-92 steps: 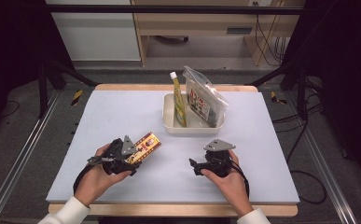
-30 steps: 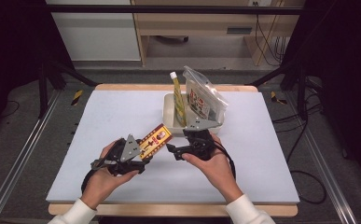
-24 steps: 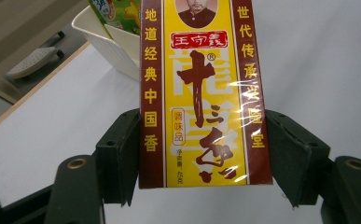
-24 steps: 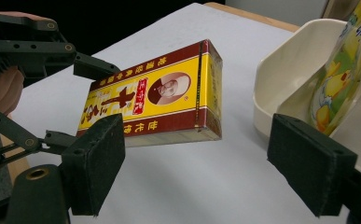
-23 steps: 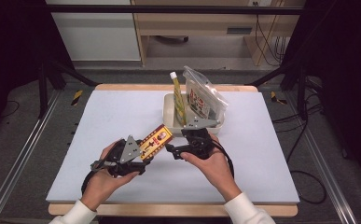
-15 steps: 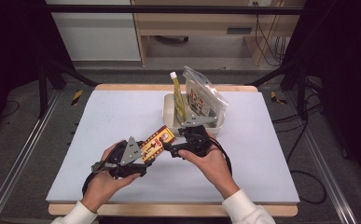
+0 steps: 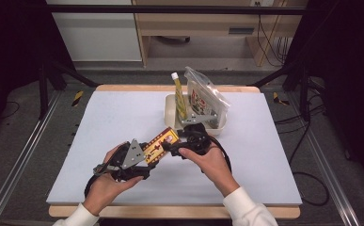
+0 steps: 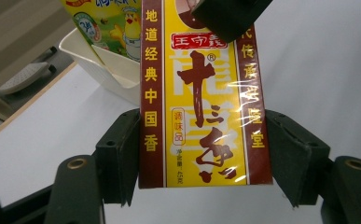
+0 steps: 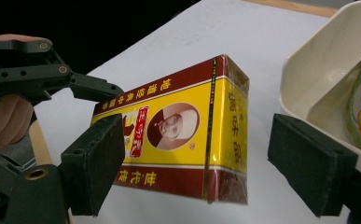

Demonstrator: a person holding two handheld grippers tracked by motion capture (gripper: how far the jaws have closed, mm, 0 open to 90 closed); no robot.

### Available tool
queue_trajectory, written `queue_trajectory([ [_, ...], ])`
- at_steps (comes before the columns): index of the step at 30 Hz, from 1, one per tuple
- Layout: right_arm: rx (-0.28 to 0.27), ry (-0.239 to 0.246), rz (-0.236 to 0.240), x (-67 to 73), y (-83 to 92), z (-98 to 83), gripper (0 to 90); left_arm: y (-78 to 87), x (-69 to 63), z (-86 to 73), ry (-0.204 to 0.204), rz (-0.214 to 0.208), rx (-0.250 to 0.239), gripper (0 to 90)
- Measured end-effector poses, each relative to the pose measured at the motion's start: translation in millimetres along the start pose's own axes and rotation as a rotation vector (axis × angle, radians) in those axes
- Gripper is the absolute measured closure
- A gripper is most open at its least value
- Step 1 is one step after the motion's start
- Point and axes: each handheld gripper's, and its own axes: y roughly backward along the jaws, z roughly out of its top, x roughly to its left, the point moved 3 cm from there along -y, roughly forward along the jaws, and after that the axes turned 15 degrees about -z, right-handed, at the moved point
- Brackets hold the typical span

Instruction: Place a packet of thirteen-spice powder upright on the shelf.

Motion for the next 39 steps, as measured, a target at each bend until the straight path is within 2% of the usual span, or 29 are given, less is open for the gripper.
queue_trajectory([
  [1,0.001,0.001,-0.005,0.2,-0.7,0.0,19.6,0.1,-0.7,0.8,-0.003,0.002,-0.005,32.4],
  [6,0.016,-0.015,0.03,1.4,-2.7,-0.2,19.5,0.3,-3.5,3.0,-0.027,0.005,-0.015,32.3],
  [10,0.031,-0.024,0.059,3.8,-2.5,-0.5,24.9,-0.4,-3.6,3.8,-0.031,0.007,-0.012,32.3],
  [11,0.034,-0.01,0.062,5.0,-2.4,-0.9,27.8,-0.7,-3.3,3.7,-0.03,0.008,-0.006,32.3],
  [14,0.036,-0.01,0.06,5.8,-1.7,-0.8,29.1,-1.8,-2.0,3.0,-0.025,0.005,-0.006,32.4],
  [21,0.017,-0.043,0.081,1.8,3.6,1.6,42.9,-3.6,1.1,-0.2,-0.028,0.006,0.012,32.3],
  [31,-0.025,-0.125,0.167,0.8,12.1,6.3,64.5,-10.4,3.5,-5.6,-0.019,0.014,0.013,32.2],
  [37,-0.046,-0.147,0.147,3.6,13.4,7.6,67.3,-14.0,4.2,-4.6,-0.014,0.033,0.003,31.5],
  [39,-0.059,-0.144,0.129,5.0,14.5,8.8,68.3,-14.5,5.3,-4.7,0.003,0.015,-0.003,28.8],
])
